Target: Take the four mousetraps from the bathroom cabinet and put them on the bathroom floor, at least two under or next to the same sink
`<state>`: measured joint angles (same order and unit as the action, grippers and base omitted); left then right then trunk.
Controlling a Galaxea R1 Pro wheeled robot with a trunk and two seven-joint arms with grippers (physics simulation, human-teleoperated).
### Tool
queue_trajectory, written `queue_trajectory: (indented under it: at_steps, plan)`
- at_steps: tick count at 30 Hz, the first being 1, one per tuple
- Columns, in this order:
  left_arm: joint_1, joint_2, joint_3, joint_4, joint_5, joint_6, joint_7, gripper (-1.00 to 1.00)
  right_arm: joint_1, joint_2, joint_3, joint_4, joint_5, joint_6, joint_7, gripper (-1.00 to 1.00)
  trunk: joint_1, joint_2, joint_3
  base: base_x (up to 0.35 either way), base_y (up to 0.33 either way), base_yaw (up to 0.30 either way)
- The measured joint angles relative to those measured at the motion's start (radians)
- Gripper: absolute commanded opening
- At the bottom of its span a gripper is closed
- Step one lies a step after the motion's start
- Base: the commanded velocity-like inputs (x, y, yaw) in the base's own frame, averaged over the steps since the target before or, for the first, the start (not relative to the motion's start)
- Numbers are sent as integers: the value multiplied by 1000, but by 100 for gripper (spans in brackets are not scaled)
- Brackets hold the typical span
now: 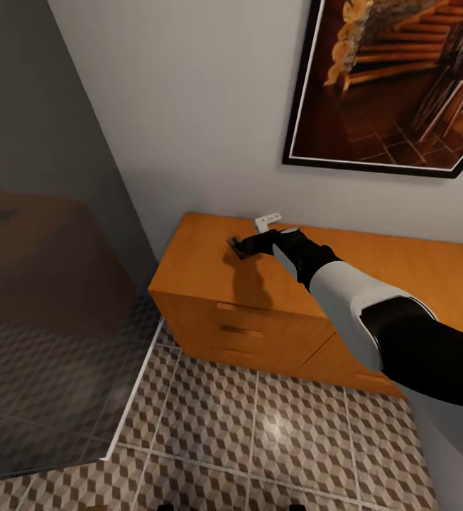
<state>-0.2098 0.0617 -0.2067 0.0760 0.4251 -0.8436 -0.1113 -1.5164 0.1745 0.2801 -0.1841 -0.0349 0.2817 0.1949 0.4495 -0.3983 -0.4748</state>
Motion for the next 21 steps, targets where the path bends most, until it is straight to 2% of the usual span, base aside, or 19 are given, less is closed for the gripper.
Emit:
queue_trajectory:
  at_steps: [7,21]
  plan:
    - [0,0,0,0,0,0,0,-100,0,0,0,1,0,3,-2,100,0,0,-8,0,0,0]
    - [1,0,0,-1,0,0,0,-100,0,0,0,7,1,10,-5,100,0,0,-9,0,0,0]
